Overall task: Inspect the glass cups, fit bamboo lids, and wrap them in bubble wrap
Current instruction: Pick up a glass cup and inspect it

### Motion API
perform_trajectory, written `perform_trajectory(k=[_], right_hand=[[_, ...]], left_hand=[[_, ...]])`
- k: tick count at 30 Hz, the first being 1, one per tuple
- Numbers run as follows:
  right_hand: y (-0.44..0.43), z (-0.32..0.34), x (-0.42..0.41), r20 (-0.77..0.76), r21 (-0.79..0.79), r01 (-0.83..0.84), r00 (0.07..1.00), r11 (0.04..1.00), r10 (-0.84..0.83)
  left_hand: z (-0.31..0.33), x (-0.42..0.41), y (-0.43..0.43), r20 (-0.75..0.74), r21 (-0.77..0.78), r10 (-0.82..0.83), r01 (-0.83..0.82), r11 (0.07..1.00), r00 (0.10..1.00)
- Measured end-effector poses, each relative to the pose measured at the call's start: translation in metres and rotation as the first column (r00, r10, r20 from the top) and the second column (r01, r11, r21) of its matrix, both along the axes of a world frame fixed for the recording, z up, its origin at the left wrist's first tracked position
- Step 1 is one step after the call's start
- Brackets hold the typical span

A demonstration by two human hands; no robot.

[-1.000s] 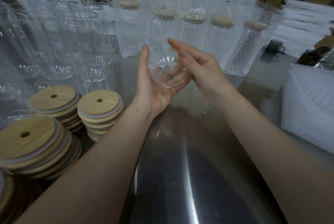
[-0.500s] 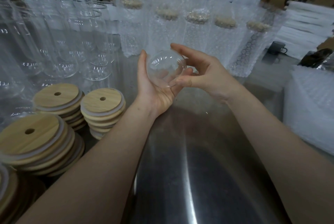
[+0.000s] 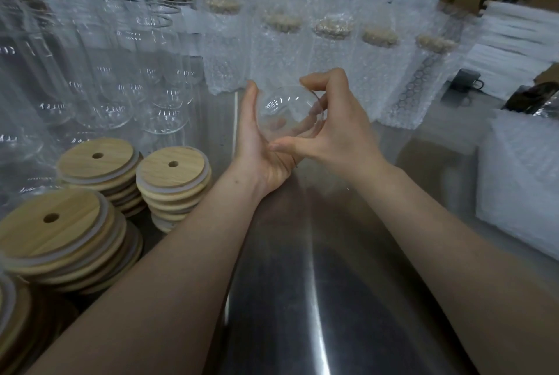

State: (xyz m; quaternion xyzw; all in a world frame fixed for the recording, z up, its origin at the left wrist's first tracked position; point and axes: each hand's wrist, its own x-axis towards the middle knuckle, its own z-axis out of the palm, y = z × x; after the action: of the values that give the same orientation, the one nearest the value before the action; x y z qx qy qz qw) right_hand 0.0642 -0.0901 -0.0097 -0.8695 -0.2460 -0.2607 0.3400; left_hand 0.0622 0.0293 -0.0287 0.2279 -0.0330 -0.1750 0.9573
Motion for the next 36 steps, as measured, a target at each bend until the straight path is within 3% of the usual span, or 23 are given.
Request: perform_trajectory(k=[7,16,25,27,30,33,36], right_hand=[[0.003,-0.001,-0.002,0.08,0.039,0.028,0.996,0.999,-0.031],[0.002,-0.006,0.001,0.171,0.101,-0.019,0.985,0.995,0.001],[-0.001,-0.013,0.003,0.21,0.237,-0.027,0.977,0.971,-0.025],[-0.001,-0.014,0.005,0.205,0.286,0.025,0.975,0.958,-0.087],[0.001,-0.012,0.006,0.237,0.33,0.086,0.956,0.94,-0.17],[0.005,-0.002,0.0,0.371,0.341,0.094,0.9,0.935,-0.226],[0.017,0.012,-0.017,0.529,0.3,-0.064,0.841,0.952,-0.11]], left_hand=[[-0.01,0.009,0.0,0.155,0.094,-0.044,0.03,0.995,0.987],[-0.012,0.01,-0.003,0.207,0.171,-0.027,-0.009,0.985,0.978],[-0.001,0.003,-0.006,0.158,0.256,0.208,-0.244,0.935,0.965],[0.001,0.001,-0.008,0.147,0.307,0.34,-0.369,0.877,0.929],[0.0,0.002,-0.01,0.237,0.412,0.537,-0.584,0.699,0.81],[-0.007,0.008,-0.011,0.367,0.484,0.584,-0.685,0.545,0.724],[-0.012,0.013,-0.011,0.528,0.518,0.57,-0.771,0.37,0.629]])
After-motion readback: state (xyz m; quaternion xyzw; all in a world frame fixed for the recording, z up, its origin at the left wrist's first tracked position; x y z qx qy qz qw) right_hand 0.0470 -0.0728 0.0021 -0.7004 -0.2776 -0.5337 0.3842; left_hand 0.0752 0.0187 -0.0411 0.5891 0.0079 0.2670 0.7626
